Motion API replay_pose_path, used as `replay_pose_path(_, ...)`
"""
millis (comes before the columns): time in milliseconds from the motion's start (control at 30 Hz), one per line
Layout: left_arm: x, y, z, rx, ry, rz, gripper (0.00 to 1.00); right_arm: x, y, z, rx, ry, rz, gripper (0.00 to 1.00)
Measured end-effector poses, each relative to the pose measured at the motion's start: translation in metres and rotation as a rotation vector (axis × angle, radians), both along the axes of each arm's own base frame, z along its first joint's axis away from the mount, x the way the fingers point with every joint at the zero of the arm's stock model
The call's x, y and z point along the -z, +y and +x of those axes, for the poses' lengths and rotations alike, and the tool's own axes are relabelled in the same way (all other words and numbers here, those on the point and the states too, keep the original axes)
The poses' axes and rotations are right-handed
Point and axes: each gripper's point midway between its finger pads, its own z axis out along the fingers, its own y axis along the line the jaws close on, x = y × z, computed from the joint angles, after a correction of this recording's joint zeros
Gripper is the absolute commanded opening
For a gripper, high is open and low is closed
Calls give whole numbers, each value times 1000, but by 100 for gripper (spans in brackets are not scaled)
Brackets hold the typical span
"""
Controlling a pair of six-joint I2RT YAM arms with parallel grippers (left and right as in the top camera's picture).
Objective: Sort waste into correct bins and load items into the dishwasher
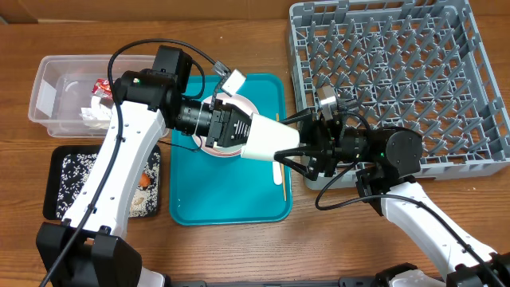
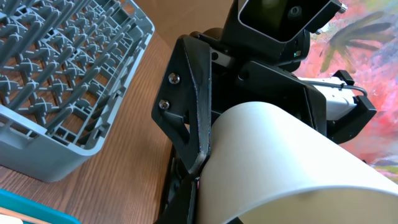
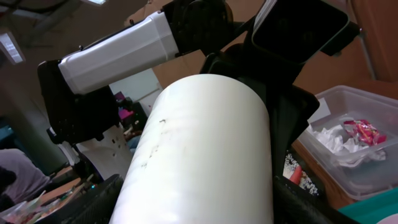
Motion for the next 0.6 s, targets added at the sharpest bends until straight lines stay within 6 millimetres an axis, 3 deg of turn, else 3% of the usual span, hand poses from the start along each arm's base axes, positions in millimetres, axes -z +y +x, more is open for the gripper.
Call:
replay_pose_path(133,0,0,0,0,0,0,4,0,0,0,2,0,2,72)
replay_pose_path(333,0,1,0,-1,-6,-1,8,0,0,1,6,6,4,57)
replay_pose_path(433,0,0,0,0,-5,-1,8,0,1,1,7,2,4,56)
replay_pose_path(600,0,0,0,1,-7,1,22,-1,1,0,4,-1,5,56)
